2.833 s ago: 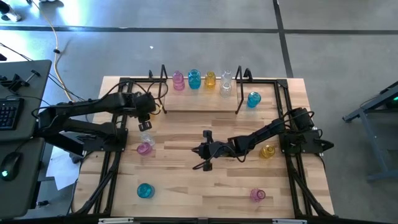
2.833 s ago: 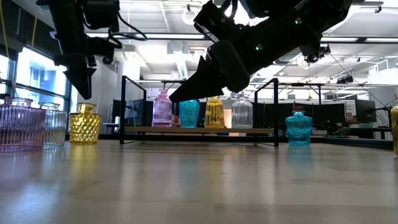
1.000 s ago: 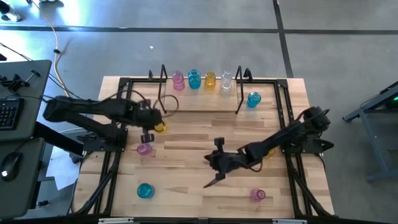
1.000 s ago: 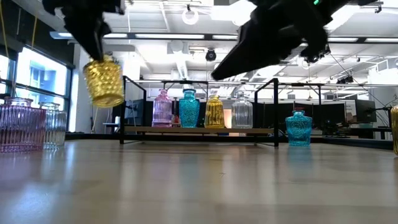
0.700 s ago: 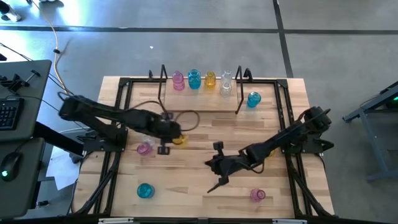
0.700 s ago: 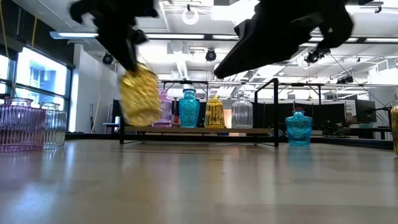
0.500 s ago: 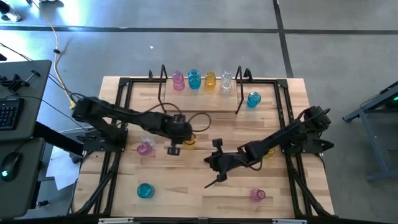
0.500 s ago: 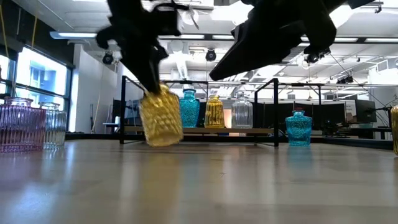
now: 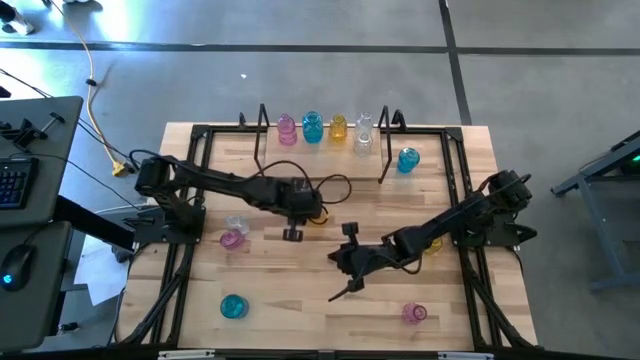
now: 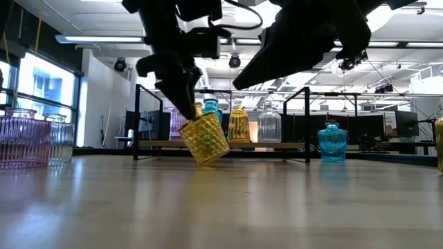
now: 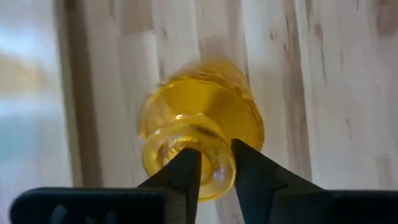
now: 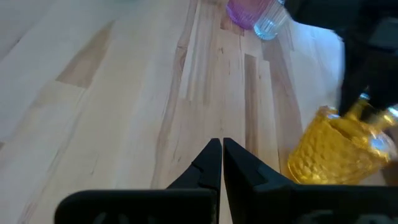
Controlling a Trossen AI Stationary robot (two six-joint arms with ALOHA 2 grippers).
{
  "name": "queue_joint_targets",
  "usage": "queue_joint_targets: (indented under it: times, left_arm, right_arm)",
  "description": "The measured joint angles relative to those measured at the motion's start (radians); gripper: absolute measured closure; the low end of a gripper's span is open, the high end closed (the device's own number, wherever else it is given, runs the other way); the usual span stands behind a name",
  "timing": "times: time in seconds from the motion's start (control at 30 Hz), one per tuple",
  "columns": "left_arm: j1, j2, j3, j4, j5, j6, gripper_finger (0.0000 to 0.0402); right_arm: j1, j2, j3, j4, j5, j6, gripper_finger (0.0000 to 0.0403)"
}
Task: Sort vases onto shelf
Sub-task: Put the left yellow vase on the shelf aligned with the yellow vase
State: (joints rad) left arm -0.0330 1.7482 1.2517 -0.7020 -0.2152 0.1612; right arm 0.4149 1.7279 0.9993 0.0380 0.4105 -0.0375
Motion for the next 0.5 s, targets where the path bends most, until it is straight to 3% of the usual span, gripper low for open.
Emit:
queue_joint_targets:
  times: [0.2,0.5]
  left_arm:
    - [0.000,-0.027,0.001,-0.001,-0.001,-0.002,0.0280]
    - [-0.016,-0.099,-0.030,0.037,-0.004,0.004,0.0286]
  right_arm:
    - [0.000,0.000,0.000,-0.011,0.006,0.012,0.0403]
    - [0.005,0.001,0.000,-0.046,0.057,0.036,0.0403]
